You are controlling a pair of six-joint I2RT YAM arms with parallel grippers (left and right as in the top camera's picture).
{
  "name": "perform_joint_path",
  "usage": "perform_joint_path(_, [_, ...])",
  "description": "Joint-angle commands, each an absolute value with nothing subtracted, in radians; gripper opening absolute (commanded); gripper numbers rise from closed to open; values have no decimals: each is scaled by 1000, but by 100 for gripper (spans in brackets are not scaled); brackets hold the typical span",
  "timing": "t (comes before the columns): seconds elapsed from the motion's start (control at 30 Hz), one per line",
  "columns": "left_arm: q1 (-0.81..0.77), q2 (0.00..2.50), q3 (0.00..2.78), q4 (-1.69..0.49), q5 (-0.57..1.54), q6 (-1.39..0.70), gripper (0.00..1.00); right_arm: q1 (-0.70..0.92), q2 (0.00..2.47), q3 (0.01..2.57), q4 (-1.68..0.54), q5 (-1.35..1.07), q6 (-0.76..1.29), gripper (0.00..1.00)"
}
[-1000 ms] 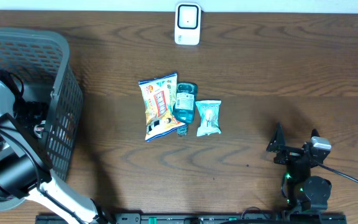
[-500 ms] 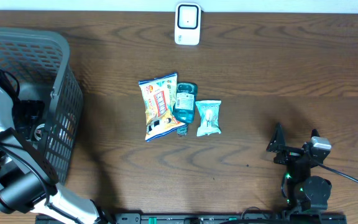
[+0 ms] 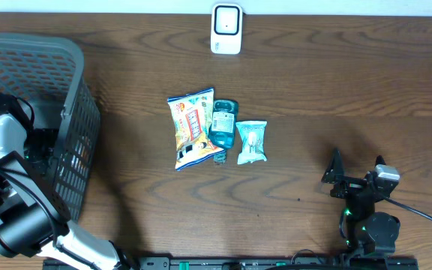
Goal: Scan the item barcode
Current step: 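Reach the left gripper into the basket and grasp the green tub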
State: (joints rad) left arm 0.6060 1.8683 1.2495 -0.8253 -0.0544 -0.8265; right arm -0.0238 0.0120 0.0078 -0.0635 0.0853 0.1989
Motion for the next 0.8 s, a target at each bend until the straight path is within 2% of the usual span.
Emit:
perform_joint_path(0.0, [604, 1876, 1222, -812, -60, -820, 98, -12, 6, 6, -65, 91, 209, 99])
perform_joint_path(0.2, [604, 1876, 1182, -791, -60, -813, 58, -12, 6, 6, -65, 91, 209, 99])
perform_joint_path(0.3, [605, 1876, 1182, -792, -60, -812, 47, -12, 6, 6, -65, 91, 209, 99])
perform_joint_path(0.4, [606, 1874, 1190, -792, -60, -802, 42, -12, 6, 6, -65, 91, 209, 99])
perform_joint_path(0.6, [606, 1824, 1276, -873, -60, -794, 40, -12, 6, 6, -65, 91, 209, 99])
perform_joint_path(0.77, [606, 1684, 1369, -942, -59, -782, 40, -12, 6, 6, -65, 91, 209, 99])
